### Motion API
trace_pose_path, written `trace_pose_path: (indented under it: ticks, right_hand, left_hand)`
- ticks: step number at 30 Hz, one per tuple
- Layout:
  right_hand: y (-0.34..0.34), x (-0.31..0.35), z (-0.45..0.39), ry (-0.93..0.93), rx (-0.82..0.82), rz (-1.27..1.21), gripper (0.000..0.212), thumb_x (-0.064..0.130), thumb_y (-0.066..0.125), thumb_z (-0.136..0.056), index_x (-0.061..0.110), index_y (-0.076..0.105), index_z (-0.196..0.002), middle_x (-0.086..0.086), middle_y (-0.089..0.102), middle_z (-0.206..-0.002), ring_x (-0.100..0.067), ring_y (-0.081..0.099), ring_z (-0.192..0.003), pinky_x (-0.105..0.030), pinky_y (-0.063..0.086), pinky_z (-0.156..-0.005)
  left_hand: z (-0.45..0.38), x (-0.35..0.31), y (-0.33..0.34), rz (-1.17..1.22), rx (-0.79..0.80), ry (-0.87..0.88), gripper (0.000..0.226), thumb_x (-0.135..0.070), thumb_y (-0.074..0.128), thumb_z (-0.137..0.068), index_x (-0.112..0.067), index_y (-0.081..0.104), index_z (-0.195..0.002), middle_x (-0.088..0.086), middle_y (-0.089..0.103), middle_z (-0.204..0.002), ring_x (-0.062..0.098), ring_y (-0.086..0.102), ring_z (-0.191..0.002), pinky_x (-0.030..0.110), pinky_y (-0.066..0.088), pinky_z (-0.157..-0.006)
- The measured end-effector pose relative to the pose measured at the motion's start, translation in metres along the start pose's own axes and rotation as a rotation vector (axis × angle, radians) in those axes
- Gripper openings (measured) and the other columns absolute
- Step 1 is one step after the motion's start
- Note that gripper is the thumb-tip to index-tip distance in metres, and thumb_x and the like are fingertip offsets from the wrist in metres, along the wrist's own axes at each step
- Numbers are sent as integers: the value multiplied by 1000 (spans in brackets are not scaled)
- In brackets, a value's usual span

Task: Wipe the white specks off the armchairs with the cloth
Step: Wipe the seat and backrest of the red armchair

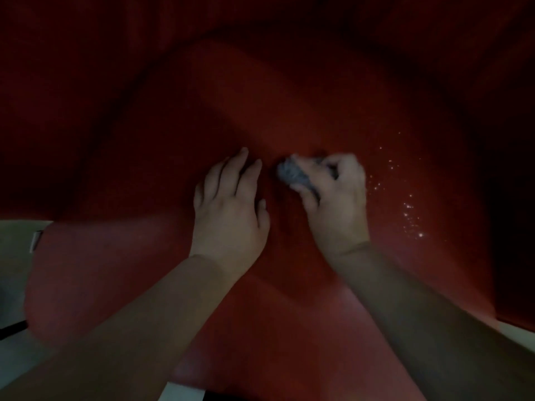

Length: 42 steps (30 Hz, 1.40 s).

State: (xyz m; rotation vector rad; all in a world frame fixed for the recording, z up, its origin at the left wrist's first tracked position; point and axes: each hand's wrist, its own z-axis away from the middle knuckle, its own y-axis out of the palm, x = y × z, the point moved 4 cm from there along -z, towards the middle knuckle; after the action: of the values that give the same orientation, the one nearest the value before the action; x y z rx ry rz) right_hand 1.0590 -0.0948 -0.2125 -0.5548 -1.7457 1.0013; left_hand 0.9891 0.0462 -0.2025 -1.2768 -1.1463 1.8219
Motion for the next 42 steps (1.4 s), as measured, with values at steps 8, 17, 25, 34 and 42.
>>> trace_pose_path:
  ticks: [8,17,25,34,42]
  right_hand:
    - [-20,-3,72,107,4,-20,46,8,74,-80,24,66,-123,-9,50,-104,-19,46,-95,-31,44,-86]
    - [-40,-38,71,257,-162,18,45,7,72,-81,22,66,-122,-12,50,-104,-23,46,-96,-32,42,-88]
    - [-85,-111,100,345,-233,135,39,18,64,-85,23,64,-124,-16,49,-106,-30,47,-96,-41,43,-89]
    - [-85,-115,96,392,-269,94,41,15,68,-84,23,64,-124,-14,48,-107,-28,47,-95,-40,44,-89]
    - [-58,-75,68,231,-190,2,42,12,69,-83,26,65,-123,-8,51,-106,-21,47,-94,-35,45,-85]
  left_hand:
    - [20,-11,5,-13,16,45,56,-24,56,-85,-15,46,-140,3,35,-151,25,27,-135,49,26,-110]
    - [23,-49,21,-10,32,87,55,-23,59,-86,-16,46,-139,3,36,-150,24,27,-135,47,23,-110]
    - [16,-86,36,-43,101,110,56,-28,53,-92,-22,37,-145,1,24,-155,22,18,-142,45,13,-116]
    - [7,-93,40,-65,62,73,56,-27,57,-90,-21,40,-143,5,28,-152,26,21,-140,50,16,-114]
    - [-4,-90,36,-75,44,24,57,-29,56,-89,-22,38,-143,5,26,-153,27,18,-141,52,18,-114]
